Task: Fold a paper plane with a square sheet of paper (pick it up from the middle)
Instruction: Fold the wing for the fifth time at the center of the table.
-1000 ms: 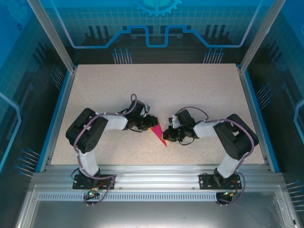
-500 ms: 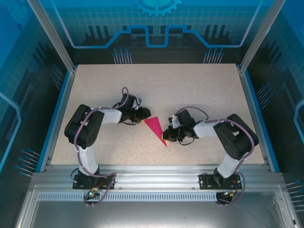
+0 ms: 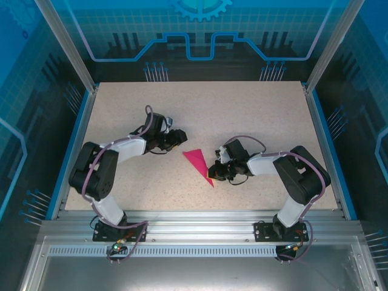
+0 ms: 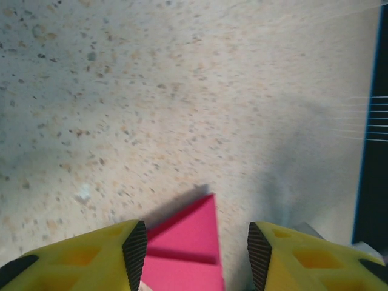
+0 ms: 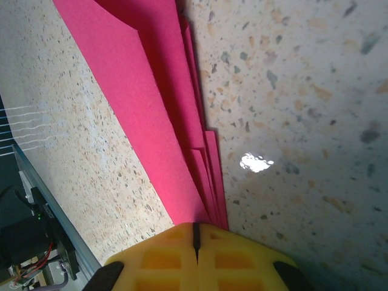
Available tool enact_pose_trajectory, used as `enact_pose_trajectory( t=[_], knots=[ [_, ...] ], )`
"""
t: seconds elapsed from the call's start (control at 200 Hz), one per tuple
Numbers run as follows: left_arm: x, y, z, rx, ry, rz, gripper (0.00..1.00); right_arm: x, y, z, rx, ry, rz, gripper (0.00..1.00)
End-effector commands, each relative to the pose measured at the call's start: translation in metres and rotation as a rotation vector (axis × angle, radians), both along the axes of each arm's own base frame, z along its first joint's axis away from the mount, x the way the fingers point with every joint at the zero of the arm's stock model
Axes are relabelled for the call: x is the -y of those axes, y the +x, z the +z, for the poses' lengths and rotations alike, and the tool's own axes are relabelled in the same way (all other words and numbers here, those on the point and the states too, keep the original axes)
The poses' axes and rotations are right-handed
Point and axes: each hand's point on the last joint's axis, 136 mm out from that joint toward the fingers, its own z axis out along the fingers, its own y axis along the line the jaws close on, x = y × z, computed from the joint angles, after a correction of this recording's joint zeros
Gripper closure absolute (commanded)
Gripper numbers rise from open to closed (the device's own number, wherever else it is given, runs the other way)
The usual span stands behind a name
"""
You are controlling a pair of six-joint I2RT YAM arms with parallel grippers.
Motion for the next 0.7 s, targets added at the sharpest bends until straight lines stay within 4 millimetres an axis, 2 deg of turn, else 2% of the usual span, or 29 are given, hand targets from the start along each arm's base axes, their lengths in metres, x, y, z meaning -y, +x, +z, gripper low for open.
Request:
enact_pose_trajectory(
  t=[0.0, 0.215, 0.375, 0.5, 0.695],
  knots=[
    [-0.003, -0.027, 0.000, -0.055, 0.006, 0.020, 0.47, 0.030, -0.027, -0.033, -0.112, -0.177, -0.017, 0.95],
    [0.011, -0.065, -0.011, -0.110, 0.062, 0.006, 0.46, 0.027, -0.026, -0.031, -0.105, -0.171, -0.012, 0.95],
    [0.029, -0.086, -0.019, -0.133, 0.082, -0.018, 0.44, 0.025, -0.026, -0.030, -0.098, -0.167, -0.009, 0.94],
    [0.041, -0.092, -0.023, -0.143, 0.083, -0.029, 0.42, 0.020, -0.025, -0.025, -0.074, -0.159, 0.009, 0.94],
    [0.051, -0.089, -0.027, -0.173, 0.076, -0.024, 0.40, 0.014, -0.023, -0.016, -0.043, -0.149, 0.022, 0.93]
  ],
)
